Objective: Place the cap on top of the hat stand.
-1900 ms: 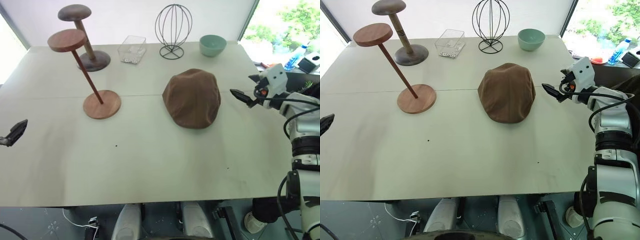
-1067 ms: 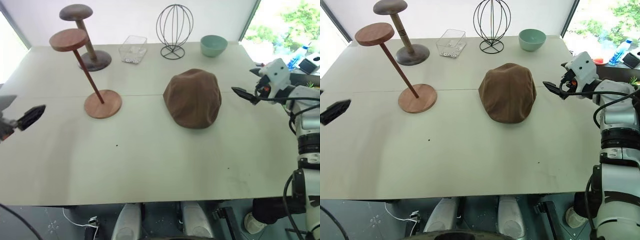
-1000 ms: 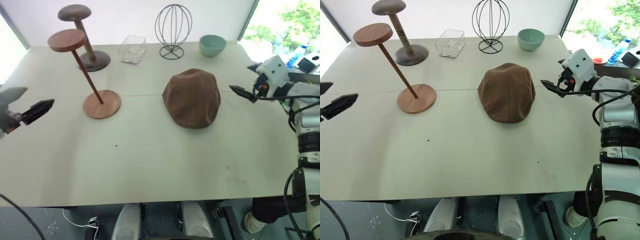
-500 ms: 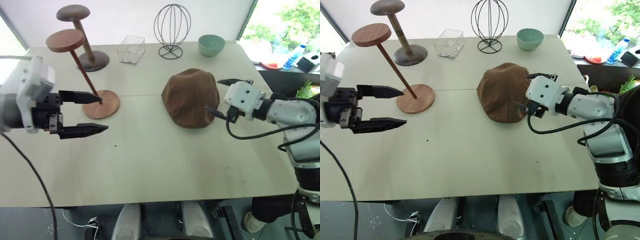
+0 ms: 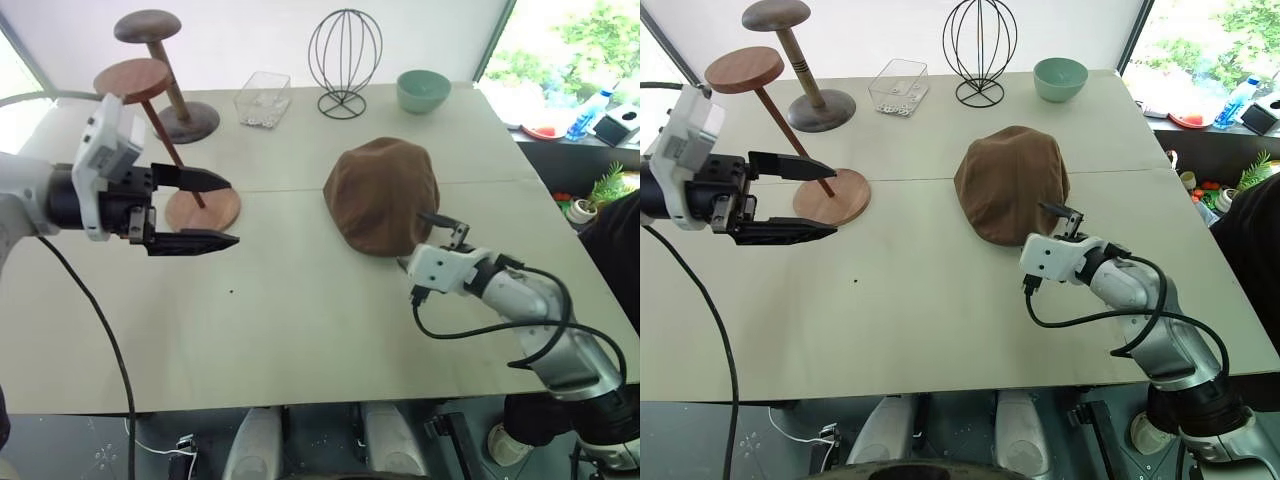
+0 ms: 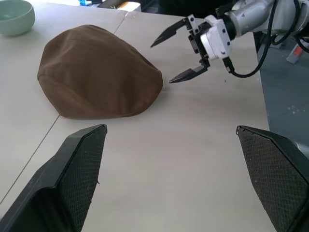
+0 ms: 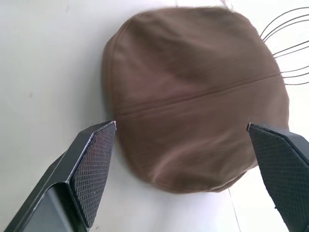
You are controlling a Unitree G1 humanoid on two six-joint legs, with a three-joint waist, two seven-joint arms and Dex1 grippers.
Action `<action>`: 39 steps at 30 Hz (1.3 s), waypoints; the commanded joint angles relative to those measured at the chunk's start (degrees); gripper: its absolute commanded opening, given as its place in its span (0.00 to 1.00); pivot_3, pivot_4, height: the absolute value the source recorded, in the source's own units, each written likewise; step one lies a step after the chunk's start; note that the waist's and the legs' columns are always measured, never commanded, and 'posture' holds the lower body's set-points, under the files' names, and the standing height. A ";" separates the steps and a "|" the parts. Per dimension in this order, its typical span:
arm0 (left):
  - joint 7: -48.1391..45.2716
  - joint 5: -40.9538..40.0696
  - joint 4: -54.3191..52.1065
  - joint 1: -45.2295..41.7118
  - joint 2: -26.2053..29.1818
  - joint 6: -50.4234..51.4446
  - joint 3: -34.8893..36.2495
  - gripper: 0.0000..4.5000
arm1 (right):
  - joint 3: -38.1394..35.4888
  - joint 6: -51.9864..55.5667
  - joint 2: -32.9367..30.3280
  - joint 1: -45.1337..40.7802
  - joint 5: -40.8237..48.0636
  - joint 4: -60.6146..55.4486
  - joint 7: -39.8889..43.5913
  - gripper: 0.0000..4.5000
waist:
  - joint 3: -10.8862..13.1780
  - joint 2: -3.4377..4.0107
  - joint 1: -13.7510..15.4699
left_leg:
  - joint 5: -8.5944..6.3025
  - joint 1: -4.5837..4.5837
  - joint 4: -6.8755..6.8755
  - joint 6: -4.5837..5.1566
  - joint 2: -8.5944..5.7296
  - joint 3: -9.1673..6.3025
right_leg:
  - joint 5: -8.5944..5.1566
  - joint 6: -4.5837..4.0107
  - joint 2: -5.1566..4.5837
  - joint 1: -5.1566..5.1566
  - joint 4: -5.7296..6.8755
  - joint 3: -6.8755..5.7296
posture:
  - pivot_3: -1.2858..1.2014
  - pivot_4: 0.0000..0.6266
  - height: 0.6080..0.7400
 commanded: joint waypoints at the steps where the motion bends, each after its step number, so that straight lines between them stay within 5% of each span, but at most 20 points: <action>1: -0.37 0.39 -0.37 -1.10 -0.07 -0.66 0.85 1.00 | 2.06 -3.47 0.82 0.13 -3.92 2.25 -2.55 0.99 | 0.00 0.00 0.00 | 0.00 0.00 0.00 0.00 0.00 0.00 | 0.00 0.00 0.00 0.00 0.01 0.00 | 0.52 0.24 1.00; 24: 3.65 0.04 -1.16 -1.23 -3.52 -0.40 1.66 1.00 | 11.99 -18.85 6.08 -19.94 -14.90 38.25 -12.52 0.99 | -0.24 -0.39 -0.10 | 0.00 0.75 0.28 0.00 0.00 -0.07 | -0.11 -0.20 -0.01 0.86 0.13 -0.01 | 0.52 0.24 1.00; 27: 4.11 0.15 -0.81 -1.66 -3.85 -0.46 1.53 1.00 | 11.16 -18.98 6.43 -20.27 -13.85 38.40 -12.55 0.78 | -0.26 -0.44 -0.13 | 0.00 0.94 0.24 0.00 0.00 -0.07 | -0.12 -0.21 -0.01 1.03 0.14 -0.01 | 0.52 0.24 1.00; 33: 5.21 -0.23 -0.80 -1.67 -4.34 -0.28 2.09 1.00 | 9.16 -17.87 6.54 -19.46 -12.89 35.58 -12.95 0.10 | -0.25 -0.41 -0.06 | 0.00 0.94 0.24 0.00 0.00 -0.07 | -0.12 -0.21 -0.01 1.01 0.16 0.00 | 0.52 0.24 1.00; 39: 6.87 -0.49 -0.58 -1.03 -4.47 0.11 3.46 1.00 | 5.93 -17.13 6.36 -19.43 -9.20 31.76 -10.43 0.05 | -0.24 -0.41 -0.07 | -0.01 0.93 0.17 0.01 0.00 -0.08 | -0.13 -0.20 -0.01 0.99 0.14 0.00 | 0.52 0.24 1.00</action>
